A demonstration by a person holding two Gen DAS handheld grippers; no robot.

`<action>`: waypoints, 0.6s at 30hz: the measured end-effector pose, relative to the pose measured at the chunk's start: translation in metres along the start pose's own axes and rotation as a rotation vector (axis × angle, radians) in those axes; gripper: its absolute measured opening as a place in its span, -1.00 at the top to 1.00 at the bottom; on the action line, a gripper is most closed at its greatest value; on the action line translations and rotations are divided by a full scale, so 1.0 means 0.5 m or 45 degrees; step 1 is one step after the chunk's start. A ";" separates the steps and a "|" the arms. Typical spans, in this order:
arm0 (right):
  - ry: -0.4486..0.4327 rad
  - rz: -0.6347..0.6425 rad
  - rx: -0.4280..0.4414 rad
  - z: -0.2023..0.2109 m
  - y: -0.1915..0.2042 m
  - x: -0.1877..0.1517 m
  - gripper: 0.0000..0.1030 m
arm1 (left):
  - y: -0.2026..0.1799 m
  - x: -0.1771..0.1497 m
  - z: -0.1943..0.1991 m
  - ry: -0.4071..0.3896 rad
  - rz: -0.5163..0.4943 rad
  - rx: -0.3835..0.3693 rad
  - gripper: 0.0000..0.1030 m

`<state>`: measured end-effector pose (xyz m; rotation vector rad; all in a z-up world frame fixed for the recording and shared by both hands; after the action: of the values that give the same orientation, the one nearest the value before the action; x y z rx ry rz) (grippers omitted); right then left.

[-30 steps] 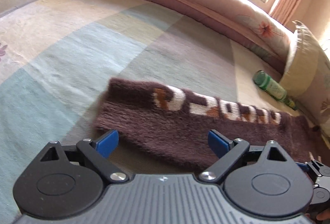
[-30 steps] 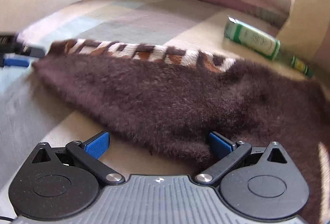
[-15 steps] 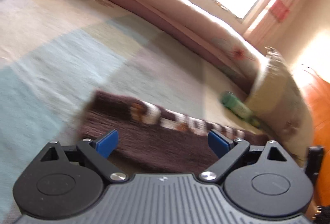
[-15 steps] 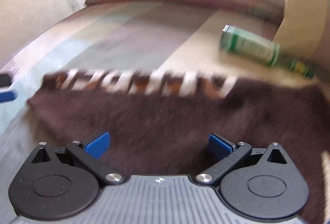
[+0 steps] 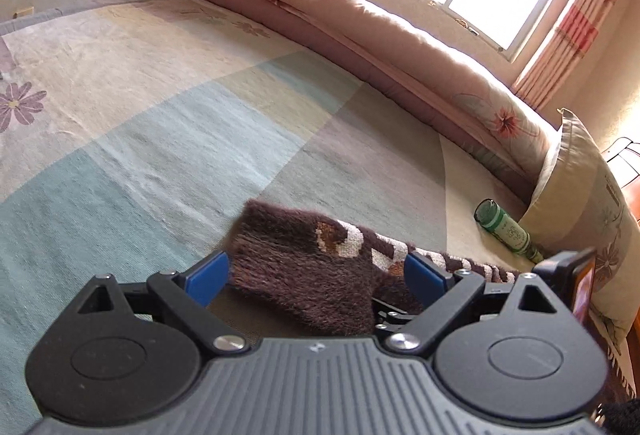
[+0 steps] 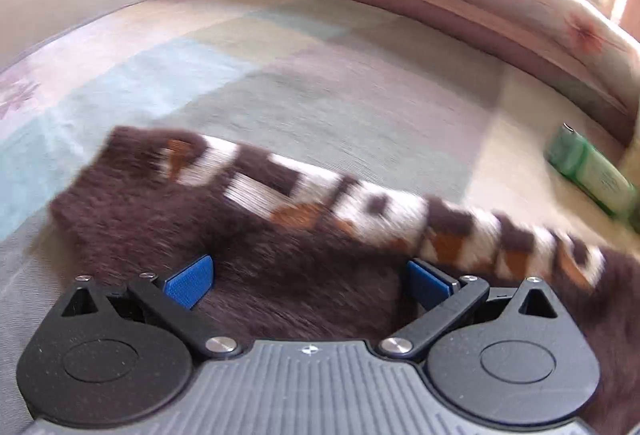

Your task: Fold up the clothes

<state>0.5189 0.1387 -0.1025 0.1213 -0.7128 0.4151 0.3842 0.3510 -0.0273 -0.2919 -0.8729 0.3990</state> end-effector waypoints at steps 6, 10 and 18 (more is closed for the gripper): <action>-0.066 -0.109 0.016 0.025 -0.058 0.028 -1.00 | 0.018 0.004 0.007 -0.018 0.030 0.034 -0.83; -0.040 -0.022 0.035 -0.018 -0.008 0.041 -1.00 | 0.029 0.010 0.025 -0.049 0.039 0.034 -0.83; -0.056 0.189 0.201 0.002 0.138 0.047 -1.00 | 0.041 0.015 0.032 -0.049 0.048 0.036 -0.83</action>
<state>0.5058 0.2091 -0.0884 0.2276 -0.7342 0.6124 0.3715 0.3741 -0.0205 -0.2756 -0.8998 0.4524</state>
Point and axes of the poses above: each gripper's, at about its wrist camera, not at the fingertips, and z roughly against the way its jaws point, y to its left, x to its top, the point moved 2 cm from there along -z, roughly the way its jaws point
